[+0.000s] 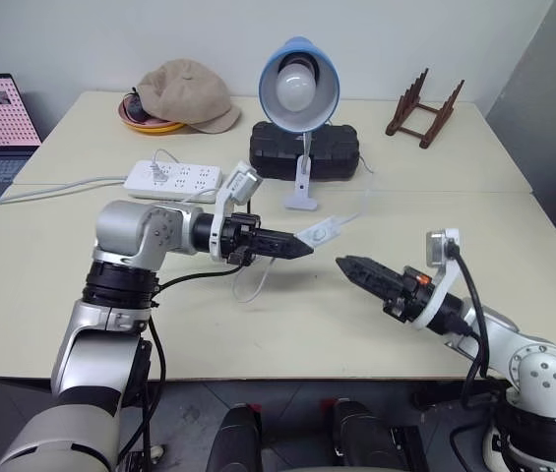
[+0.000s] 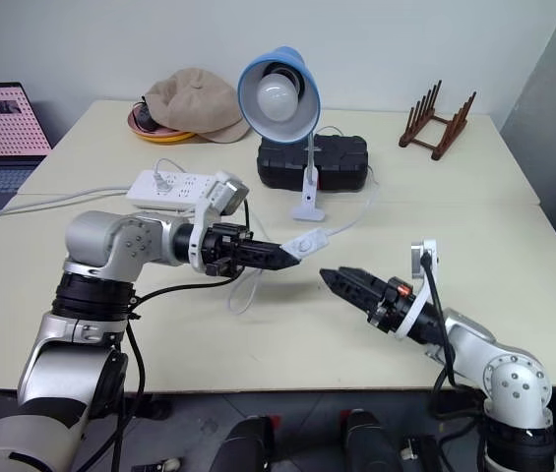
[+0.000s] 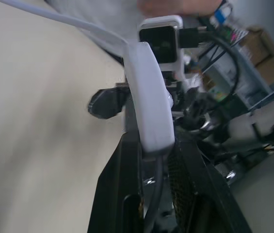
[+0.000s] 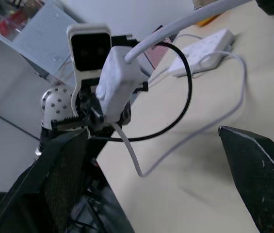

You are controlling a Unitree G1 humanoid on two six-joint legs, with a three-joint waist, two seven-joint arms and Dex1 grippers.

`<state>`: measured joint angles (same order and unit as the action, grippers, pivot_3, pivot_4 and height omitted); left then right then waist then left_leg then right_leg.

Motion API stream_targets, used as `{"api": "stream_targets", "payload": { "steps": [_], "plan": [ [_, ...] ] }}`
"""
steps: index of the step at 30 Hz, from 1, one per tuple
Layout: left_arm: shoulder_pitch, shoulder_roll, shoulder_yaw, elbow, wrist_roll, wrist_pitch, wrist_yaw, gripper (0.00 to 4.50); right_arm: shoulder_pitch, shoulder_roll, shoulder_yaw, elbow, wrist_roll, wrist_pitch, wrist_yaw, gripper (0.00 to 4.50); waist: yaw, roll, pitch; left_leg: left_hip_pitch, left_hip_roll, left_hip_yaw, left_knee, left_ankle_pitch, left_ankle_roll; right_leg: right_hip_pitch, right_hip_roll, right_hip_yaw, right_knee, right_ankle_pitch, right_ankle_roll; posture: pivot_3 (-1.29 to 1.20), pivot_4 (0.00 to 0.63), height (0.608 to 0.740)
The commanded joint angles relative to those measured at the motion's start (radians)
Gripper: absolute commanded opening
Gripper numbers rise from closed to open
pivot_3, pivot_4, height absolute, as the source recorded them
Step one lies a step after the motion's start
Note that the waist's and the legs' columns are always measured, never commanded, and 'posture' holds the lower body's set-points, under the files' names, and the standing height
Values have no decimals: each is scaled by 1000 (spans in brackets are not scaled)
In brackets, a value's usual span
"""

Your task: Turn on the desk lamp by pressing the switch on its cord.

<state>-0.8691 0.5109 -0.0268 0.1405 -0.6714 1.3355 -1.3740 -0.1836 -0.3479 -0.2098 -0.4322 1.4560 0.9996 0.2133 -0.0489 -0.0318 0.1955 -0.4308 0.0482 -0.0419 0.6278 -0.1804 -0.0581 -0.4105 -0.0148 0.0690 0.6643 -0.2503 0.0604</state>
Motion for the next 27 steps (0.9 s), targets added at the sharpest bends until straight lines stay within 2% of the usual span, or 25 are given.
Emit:
{"api": "stream_targets", "payload": {
  "steps": [1, 10, 20, 23, 27],
  "plan": [
    [24, -15, 57, -87, -94, 82, 70, 390, -30, -6, 16, -4, 91, -14, -51, 4500, -1, 0, 0, 0, 0, 0, 0, 0, 0, 0, 0, 0, 0, 0, 0, 0, 150, 740],
    [71, -27, 91, -154, -207, 134, 178, 390, -91, -21, 52, 16, 214, -38, -101, 4500, -3, 0, 0, 0, 0, 0, 0, 0, 0, 0, 0, 0, -1, 0, 0, 0, 150, 740],
    [83, -25, 93, -157, -271, 126, 238, 390, -112, -63, 85, 22, 261, -47, -99, 4500, -2, 0, 0, 0, 0, 1, -1, 0, 0, 0, 0, 0, -1, 0, 0, 0, 150, 740],
    [84, -23, 91, -160, -281, 121, 247, 390, -111, -70, 91, 17, 268, -49, -96, 4033, -2, 0, 0, 0, 0, 1, -1, 0, 0, 0, 0, 0, -1, 0, -1, 0, 150, 740],
    [81, -23, 88, -155, -293, 115, 258, 390, -110, -83, 100, 13, 269, -48, -84, 3072, -2, 0, 0, 0, 0, 1, 0, 0, 0, 0, 0, 0, -1, -1, -1, 0, 150, 740]
  ]
}}
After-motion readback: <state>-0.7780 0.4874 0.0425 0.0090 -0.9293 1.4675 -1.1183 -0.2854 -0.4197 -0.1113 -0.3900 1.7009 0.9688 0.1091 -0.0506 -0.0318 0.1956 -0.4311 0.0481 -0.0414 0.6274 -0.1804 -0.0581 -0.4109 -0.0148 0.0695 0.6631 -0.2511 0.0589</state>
